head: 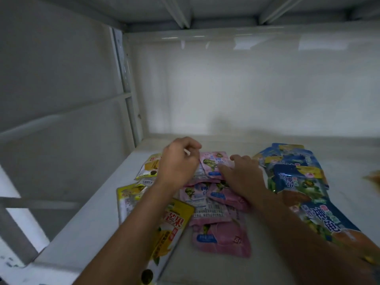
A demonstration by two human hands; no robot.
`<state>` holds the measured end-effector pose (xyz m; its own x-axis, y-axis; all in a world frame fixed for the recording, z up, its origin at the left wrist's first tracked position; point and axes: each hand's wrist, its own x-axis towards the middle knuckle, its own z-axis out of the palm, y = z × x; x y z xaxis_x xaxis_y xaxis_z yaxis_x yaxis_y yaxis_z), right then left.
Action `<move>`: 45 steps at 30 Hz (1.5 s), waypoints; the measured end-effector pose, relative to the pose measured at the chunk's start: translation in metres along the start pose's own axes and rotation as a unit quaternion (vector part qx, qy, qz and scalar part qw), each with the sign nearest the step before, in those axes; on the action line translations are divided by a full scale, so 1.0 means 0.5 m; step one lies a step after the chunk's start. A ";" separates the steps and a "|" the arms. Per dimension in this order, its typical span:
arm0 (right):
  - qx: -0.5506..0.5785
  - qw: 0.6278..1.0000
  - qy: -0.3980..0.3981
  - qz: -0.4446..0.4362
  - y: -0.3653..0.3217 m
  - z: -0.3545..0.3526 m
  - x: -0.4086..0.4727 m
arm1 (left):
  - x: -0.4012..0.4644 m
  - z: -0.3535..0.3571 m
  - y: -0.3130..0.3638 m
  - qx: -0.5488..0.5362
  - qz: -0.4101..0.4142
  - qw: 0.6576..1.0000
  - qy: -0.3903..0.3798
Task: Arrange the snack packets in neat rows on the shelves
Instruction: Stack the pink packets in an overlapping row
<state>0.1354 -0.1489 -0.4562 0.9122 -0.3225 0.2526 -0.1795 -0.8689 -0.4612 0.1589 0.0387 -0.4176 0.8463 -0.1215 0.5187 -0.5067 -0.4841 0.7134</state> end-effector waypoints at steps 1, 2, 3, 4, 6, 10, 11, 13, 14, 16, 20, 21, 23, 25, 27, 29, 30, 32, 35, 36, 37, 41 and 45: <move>-0.021 1.000 -0.006 0.001 -0.001 -0.001 -0.009 | -0.006 0.024 0.012 -0.002 -0.013 1.000 0.010; -0.041 0.999 -0.015 -0.006 -0.001 -0.002 -0.017 | -0.010 0.043 0.022 -0.004 -0.026 0.999 0.022; -0.055 0.998 -0.024 -0.015 -0.001 -0.006 -0.022 | -0.010 0.060 0.026 -0.004 -0.040 0.999 0.033; -0.056 0.998 -0.030 -0.023 0.001 -0.010 -0.023 | -0.009 0.075 0.025 -0.001 -0.051 0.998 0.039; -0.026 0.999 -0.026 -0.019 0.009 -0.014 -0.017 | -0.011 0.096 0.021 0.007 -0.057 0.998 0.040; 0.021 0.999 -0.024 0.001 0.019 -0.008 -0.005 | -0.016 0.118 -0.009 0.058 -0.033 0.997 0.034; 0.039 0.999 -0.026 0.008 0.019 -0.009 -0.003 | -0.011 0.117 -0.016 0.077 -0.024 0.996 0.037; 0.083 0.996 -0.025 0.026 0.019 -0.006 0.004 | 0.008 0.112 -0.033 0.085 -0.008 0.995 0.044; 0.106 0.994 -0.022 0.033 0.019 -0.005 0.007 | 0.017 0.109 -0.040 0.079 -0.005 0.996 0.041; 0.150 0.988 -0.014 0.045 0.019 -0.003 0.013 | 0.030 0.106 -0.052 0.069 -0.006 0.997 0.023; 0.230 0.973 -0.006 0.025 0.017 -0.005 0.014 | 0.038 0.107 -0.056 0.075 -0.007 0.997 -0.011; 0.251 0.968 -0.004 0.018 0.017 -0.005 0.014 | 0.041 0.106 -0.049 0.077 -0.003 0.997 -0.008; 0.287 0.958 0.006 0.002 0.016 -0.007 0.013 | 0.042 0.104 -0.032 0.070 0.001 0.998 0.007; 0.323 0.946 0.008 -0.007 0.012 -0.013 0.010 | 0.034 0.100 -0.019 0.065 -0.005 0.998 0.013; 0.351 0.936 -0.007 0.005 0.008 -0.019 0.007 | 0.029 0.101 -0.018 0.076 -0.010 0.997 0.012; 0.345 0.939 0.002 0.017 0.012 -0.018 0.015 | 0.028 0.102 -0.020 0.075 -0.026 0.997 0.013; 0.349 0.937 0.020 0.019 0.015 -0.019 0.018 | 0.028 0.103 -0.023 0.057 -0.042 0.997 0.011; 0.416 0.908 0.035 0.025 0.019 -0.018 0.023 | 0.033 0.102 -0.020 0.023 -0.080 0.996 -0.010; 0.508 0.861 0.000 0.001 0.011 -0.019 0.017 | 0.029 0.101 0.001 -0.120 -0.091 0.987 -0.050; 0.523 0.852 -0.007 -0.014 0.005 -0.020 0.015 | 0.027 0.101 0.009 -0.184 -0.081 0.978 -0.052; 0.532 0.846 -0.002 -0.031 -0.002 -0.024 0.011 | 0.025 0.100 0.018 -0.240 -0.080 0.966 -0.053; 0.452 0.881 0.103 -0.089 -0.013 -0.024 0.000 | 0.023 0.092 0.024 -0.322 -0.070 0.943 -0.052; 0.454 0.876 0.134 -0.093 -0.003 -0.016 0.006 | 0.020 0.098 0.018 -0.310 -0.035 0.948 -0.062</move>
<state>0.1353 -0.1515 -0.4481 0.7537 -0.3900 0.5290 0.4404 -0.2976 -0.8470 0.1711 -0.0090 -0.4290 0.8749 -0.2271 0.4277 -0.4151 0.1032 0.9039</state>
